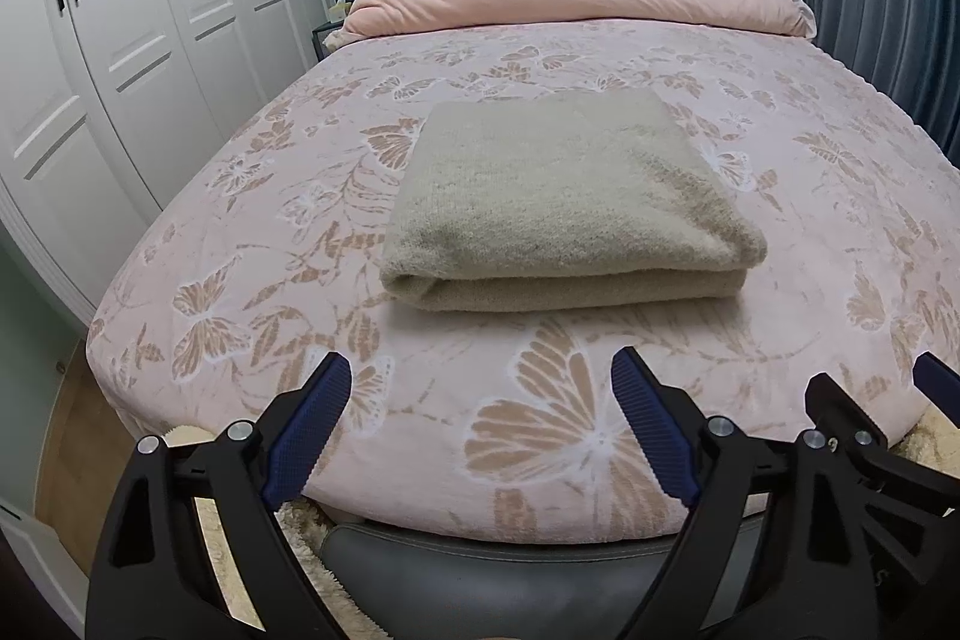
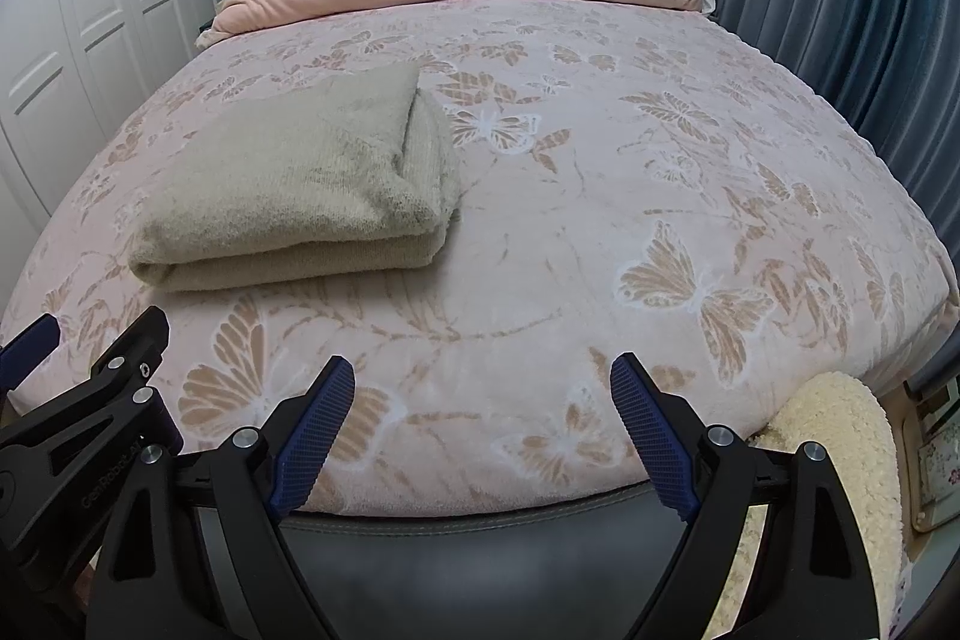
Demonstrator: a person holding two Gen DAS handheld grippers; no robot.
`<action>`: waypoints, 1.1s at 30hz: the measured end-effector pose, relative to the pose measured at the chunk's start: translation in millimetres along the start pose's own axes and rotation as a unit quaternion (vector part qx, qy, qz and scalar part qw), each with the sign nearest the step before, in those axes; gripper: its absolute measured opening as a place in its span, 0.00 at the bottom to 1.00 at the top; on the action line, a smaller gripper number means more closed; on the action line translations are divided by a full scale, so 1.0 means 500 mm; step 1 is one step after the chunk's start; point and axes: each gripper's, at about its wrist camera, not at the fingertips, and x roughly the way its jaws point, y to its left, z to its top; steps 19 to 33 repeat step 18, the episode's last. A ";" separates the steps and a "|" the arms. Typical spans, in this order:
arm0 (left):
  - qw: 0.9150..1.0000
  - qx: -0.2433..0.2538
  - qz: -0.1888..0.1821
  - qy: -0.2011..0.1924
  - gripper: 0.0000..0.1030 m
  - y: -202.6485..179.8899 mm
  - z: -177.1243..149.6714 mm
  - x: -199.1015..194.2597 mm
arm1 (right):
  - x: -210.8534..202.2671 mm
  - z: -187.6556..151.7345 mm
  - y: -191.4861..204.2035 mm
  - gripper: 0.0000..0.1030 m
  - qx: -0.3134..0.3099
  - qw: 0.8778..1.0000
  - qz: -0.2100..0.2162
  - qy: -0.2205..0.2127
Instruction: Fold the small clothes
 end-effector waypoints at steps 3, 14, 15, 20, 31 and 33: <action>1.000 -0.006 0.001 0.000 0.84 0.002 -0.001 0.001 | 0.002 -0.001 0.002 0.83 0.000 1.000 0.002 0.001; 1.000 0.001 -0.011 0.005 0.71 -0.007 -0.003 0.004 | 0.008 -0.005 0.011 0.81 -0.003 1.000 -0.003 0.006; 1.000 0.004 -0.009 0.005 0.71 -0.010 -0.003 0.004 | 0.009 -0.006 0.011 0.80 -0.003 1.000 -0.003 0.006; 1.000 0.005 -0.006 0.004 0.71 -0.012 -0.003 0.004 | 0.008 -0.006 0.011 0.79 -0.003 1.000 -0.004 0.006; 1.000 0.005 -0.006 0.004 0.71 -0.012 -0.003 0.004 | 0.008 -0.006 0.011 0.79 -0.003 1.000 -0.004 0.006; 1.000 0.005 -0.006 0.004 0.71 -0.012 -0.003 0.004 | 0.008 -0.006 0.011 0.79 -0.003 1.000 -0.004 0.006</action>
